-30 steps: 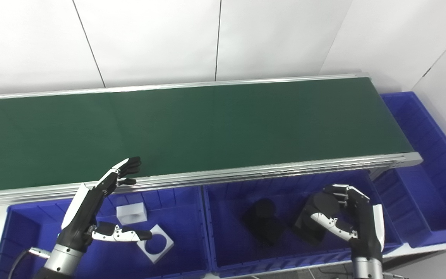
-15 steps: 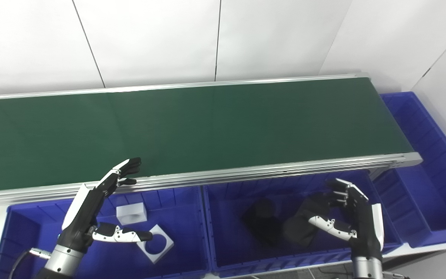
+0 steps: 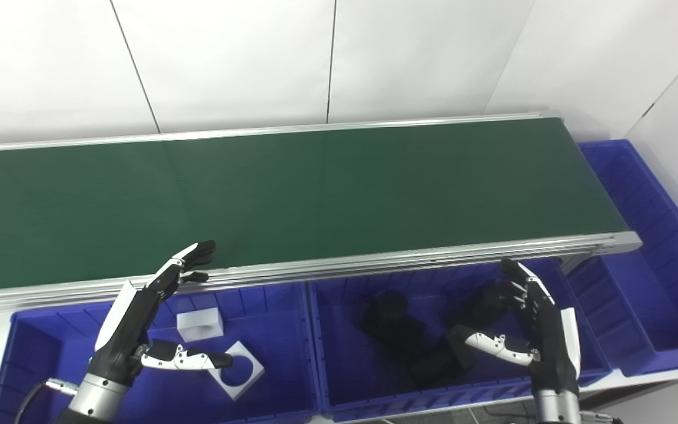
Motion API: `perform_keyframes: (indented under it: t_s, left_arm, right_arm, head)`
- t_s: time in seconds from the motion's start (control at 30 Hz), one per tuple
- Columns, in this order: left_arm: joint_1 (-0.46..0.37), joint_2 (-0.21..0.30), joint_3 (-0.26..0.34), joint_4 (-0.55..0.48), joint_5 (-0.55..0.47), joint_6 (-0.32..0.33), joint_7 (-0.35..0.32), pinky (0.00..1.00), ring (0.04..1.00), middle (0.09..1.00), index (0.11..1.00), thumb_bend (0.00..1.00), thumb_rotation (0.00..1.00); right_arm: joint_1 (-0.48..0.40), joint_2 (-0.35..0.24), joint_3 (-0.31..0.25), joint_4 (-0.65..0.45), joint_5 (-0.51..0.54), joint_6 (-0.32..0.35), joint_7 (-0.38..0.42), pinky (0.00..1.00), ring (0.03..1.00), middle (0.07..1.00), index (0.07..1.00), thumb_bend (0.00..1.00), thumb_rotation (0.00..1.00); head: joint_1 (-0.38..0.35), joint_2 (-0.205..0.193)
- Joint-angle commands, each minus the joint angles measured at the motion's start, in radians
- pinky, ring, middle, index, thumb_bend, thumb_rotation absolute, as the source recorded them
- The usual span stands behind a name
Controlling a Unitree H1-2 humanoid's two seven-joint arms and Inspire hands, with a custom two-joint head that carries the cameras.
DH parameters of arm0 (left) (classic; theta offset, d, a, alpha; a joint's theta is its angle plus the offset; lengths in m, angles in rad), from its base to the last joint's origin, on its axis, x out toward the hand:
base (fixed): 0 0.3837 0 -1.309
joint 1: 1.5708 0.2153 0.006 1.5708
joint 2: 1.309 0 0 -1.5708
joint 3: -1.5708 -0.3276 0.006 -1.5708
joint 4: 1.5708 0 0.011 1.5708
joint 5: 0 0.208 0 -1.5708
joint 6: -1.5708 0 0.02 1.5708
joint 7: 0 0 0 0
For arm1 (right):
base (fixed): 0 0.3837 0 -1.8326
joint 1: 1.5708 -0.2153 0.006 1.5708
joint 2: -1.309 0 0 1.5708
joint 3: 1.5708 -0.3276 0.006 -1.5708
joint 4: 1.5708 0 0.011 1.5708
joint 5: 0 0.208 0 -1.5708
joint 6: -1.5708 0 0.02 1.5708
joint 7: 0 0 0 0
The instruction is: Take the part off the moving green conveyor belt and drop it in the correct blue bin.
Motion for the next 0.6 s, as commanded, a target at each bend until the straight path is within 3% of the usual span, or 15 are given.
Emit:
perform_keyframes:
  t_s: [0.0, 0.33, 0.57]
  left_arm:
    - [-0.012, 0.002, 0.005, -0.027, -0.004, -0.038, 0.003, 0.74, 0.847, 0.885, 0.877, 0.99, 0.19]
    - [-0.009, -0.019, -0.007, -0.022, -0.004, -0.038, 0.006, 0.75, 0.853, 0.884, 0.873, 0.99, 0.18]
    - [-0.006, -0.035, -0.024, -0.015, 0.019, -0.038, 0.025, 0.75, 0.848, 0.88, 0.877, 1.0, 0.18]
  right_arm:
    - [0.007, -0.01, -0.002, -0.028, 0.006, -0.053, 0.002, 0.68, 0.766, 0.832, 0.817, 1.0, 0.15]
    - [0.012, -0.04, 0.053, -0.159, -0.005, -0.059, 0.065, 0.67, 0.753, 0.832, 0.815, 1.0, 0.22]
    - [-0.019, -0.085, 0.122, -0.313, 0.028, 0.037, 0.168, 0.71, 0.8, 0.871, 0.843, 1.0, 0.28]
  head:
    - [0.007, -0.001]
    - [0.069, -0.017]
    - [0.155, -0.035]
